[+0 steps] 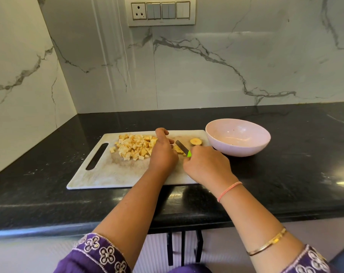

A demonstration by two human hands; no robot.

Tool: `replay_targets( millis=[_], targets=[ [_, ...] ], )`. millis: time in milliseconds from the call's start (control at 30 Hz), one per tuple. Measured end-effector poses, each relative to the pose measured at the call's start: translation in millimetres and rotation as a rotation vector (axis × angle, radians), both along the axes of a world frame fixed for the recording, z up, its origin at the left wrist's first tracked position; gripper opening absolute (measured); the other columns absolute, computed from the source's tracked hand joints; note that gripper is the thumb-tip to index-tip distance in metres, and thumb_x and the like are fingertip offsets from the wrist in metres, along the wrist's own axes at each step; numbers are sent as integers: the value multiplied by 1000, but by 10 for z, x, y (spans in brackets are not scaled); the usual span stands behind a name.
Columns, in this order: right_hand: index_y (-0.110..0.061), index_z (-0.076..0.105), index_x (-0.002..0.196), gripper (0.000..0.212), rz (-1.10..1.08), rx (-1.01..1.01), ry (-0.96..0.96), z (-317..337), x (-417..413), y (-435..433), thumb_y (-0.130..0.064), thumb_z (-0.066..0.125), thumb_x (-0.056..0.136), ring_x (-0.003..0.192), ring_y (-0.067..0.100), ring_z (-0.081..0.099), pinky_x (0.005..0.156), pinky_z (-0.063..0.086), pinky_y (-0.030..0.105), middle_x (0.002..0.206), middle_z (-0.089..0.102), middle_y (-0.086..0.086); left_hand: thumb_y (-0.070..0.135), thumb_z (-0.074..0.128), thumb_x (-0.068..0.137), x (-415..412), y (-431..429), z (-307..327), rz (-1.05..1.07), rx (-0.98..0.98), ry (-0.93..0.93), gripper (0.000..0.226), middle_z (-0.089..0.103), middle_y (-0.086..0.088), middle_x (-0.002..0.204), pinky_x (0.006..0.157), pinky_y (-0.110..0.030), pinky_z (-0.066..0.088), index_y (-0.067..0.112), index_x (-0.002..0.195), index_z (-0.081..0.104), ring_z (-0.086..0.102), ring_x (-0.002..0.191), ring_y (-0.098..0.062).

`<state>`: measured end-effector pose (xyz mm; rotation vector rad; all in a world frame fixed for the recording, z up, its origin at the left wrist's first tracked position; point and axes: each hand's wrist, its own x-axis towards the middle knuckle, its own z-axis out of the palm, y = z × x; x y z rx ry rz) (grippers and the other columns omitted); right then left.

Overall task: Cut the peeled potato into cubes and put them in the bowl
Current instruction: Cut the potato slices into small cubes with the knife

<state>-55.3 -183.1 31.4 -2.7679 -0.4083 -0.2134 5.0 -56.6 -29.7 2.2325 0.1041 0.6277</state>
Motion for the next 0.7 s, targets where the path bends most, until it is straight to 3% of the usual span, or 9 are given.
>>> replay_targets(
  millis=[167, 400, 500, 700],
  targets=[
    [-17, 53, 87, 18, 6, 26, -9, -41, -9, 73, -27, 41, 95, 76, 20, 47, 59, 32, 26, 83, 53, 2, -4, 49, 85, 6, 19, -2, 8, 10, 2, 48, 53, -3, 103, 76, -28, 51, 16, 121, 25, 55, 90, -15],
    [-15, 61, 100, 22, 15, -64, -60, -108, -72, 118, -27, 43, 95, 89, 24, 58, 65, 34, 28, 98, 63, 4, -2, 50, 86, 30, 12, -18, 54, 20, 24, 48, 53, -2, 104, 72, -25, 50, 19, 120, 23, 55, 86, -13],
    [-16, 61, 98, 20, 29, -81, -78, -135, -127, 107, -26, 44, 95, 85, 22, 58, 64, 39, 29, 90, 60, 2, -3, 52, 86, 25, -5, -10, 52, 1, 41, 50, 53, -3, 104, 74, -26, 50, 18, 121, 23, 55, 89, -14],
    [-18, 57, 96, 17, 62, -87, -78, -96, -269, 6, -28, 43, 95, 76, 18, 45, 62, 30, 27, 74, 43, -5, -2, 49, 88, -5, 45, 7, 55, 2, 26, 46, 53, -4, 104, 79, -29, 51, 16, 122, 24, 55, 90, -15]
  ],
)
